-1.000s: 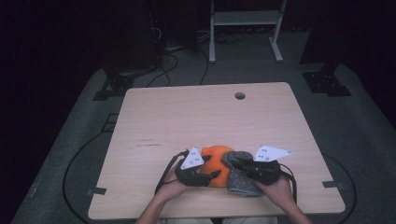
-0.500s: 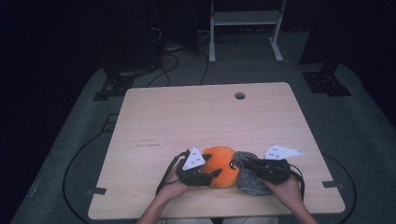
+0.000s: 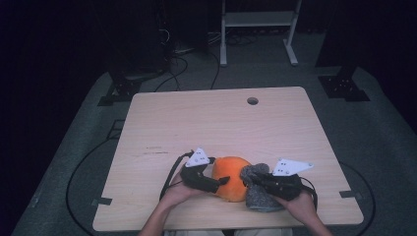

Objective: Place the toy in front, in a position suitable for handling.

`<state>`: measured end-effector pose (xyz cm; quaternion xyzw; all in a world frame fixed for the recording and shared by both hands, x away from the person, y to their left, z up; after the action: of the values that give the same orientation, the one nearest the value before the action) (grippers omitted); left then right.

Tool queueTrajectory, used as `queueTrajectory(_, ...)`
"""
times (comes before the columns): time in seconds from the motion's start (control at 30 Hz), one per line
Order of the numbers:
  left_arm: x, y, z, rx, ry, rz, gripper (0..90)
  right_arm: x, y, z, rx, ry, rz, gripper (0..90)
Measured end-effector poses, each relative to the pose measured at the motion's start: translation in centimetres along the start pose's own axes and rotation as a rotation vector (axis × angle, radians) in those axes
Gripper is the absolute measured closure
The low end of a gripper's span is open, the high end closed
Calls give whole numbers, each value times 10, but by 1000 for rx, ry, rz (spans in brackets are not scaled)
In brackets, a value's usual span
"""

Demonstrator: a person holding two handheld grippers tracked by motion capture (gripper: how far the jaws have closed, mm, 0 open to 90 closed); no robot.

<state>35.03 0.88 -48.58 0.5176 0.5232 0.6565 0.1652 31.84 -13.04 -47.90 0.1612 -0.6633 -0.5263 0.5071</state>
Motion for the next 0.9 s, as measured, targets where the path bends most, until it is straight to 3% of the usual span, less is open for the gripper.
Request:
queueTrajectory(0.07, -3, -1, -2, -12, 17, -11, 233, 0, 0, -1, 3, -1, 3, 822)
queueTrajectory(0.13, -2, 0, -2, -57, 67, -25, 383, 1, 2, -6, -11, -14, 0, 821)
queueTrajectory(0.17, -2, 0, -2, -57, 67, -25, 404, 1, 2, -6, -11, -14, 0, 821)
queueTrajectory(0.23, -2, 5, -1, -81, 110, -62, 417, 3, 10, -10, -17, -35, -29, 822)
queueTrajectory(0.33, -3, 11, -4, -144, 179, -100, 429, 2, 24, -15, -20, -69, -72, 822)
queueTrajectory(0.43, -3, 9, -6, -134, 151, -97, 418, -1, 22, -18, -23, -76, -66, 822)
queueTrajectory(0.5, 1, 10, -7, -96, 101, -103, 376, -1, 18, -18, -36, -50, -52, 822)
queueTrajectory(0.53, 3, 12, -7, -46, 62, -103, 254, -1, 14, -15, -20, -35, -39, 822)
queueTrajectory(0.57, 3, 12, -7, -46, 62, -103, 221, -1, 14, -15, -20, -35, -39, 822)
queueTrajectory(0.6, 3, 13, -4, -29, 64, -100, 171, -3, 11, -9, -4, -4, -28, 822)
queueTrajectory(0.67, -5, 8, -4, 10, 44, -57, 134, -2, 9, -5, 20, -3, -22, 822)
queueTrajectory(0.77, -6, 4, -5, -26, 49, -56, 303, -1, 7, -6, 23, -15, -17, 822)
queueTrajectory(0.8, -6, 3, -7, -60, 66, -49, 333, 0, 5, -9, 13, -23, -14, 822)
queueTrajectory(0.9, -5, 3, -8, -70, 67, -45, 350, 2, 1, -17, -20, -35, -4, 822)
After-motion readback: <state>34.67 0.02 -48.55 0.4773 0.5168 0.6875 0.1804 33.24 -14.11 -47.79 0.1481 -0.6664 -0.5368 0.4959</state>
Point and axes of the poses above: each handheld gripper's, and its own axes: x roughly backward along the jaws, y roughly out of its top, z roughly to its left, the point moved 10 cm from there along -x, roughly forward along the jaws, and after that the axes turned 2 degrees about y, right-handed, at the moved point
